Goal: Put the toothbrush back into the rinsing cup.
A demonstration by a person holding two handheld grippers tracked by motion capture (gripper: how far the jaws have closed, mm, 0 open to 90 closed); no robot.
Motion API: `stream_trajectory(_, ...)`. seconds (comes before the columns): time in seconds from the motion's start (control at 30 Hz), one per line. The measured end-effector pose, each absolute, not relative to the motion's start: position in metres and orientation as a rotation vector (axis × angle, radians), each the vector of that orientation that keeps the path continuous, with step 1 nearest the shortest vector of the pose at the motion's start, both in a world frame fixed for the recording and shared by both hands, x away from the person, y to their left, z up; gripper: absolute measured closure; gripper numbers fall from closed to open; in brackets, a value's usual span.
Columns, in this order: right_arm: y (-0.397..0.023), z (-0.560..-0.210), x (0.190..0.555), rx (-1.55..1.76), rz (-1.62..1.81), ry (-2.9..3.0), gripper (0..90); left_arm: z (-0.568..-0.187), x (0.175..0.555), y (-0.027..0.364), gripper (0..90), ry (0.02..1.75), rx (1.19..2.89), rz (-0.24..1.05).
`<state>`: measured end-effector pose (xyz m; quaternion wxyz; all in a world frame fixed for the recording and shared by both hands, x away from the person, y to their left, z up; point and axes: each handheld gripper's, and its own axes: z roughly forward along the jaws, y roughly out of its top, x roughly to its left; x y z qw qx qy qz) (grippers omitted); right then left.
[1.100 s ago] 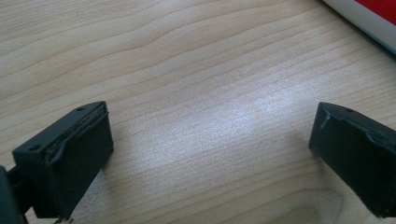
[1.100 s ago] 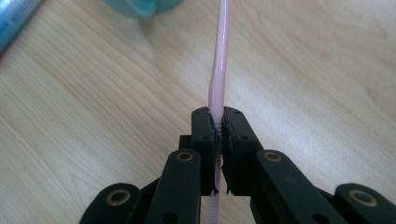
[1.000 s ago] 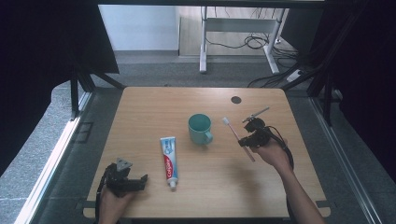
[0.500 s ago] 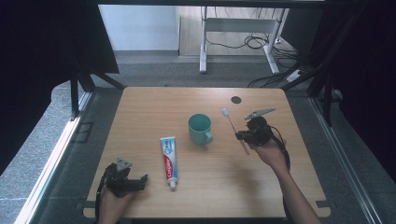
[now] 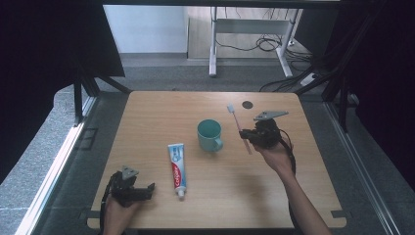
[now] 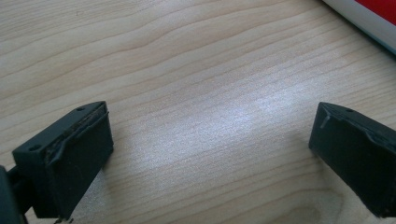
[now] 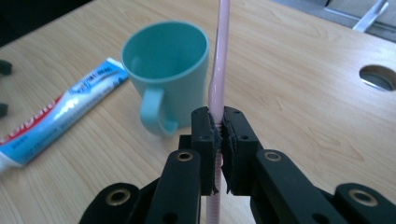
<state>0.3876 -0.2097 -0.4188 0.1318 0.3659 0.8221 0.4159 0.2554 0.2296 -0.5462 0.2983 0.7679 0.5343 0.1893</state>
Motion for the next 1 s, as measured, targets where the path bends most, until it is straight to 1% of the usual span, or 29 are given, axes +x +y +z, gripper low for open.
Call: stream_trajectory(1.0,-0.159,-0.396,0.421,0.963,1.326,2.384,83.7,-0.546,0.255,0.230,0.0,1.420,2.041,0.504)
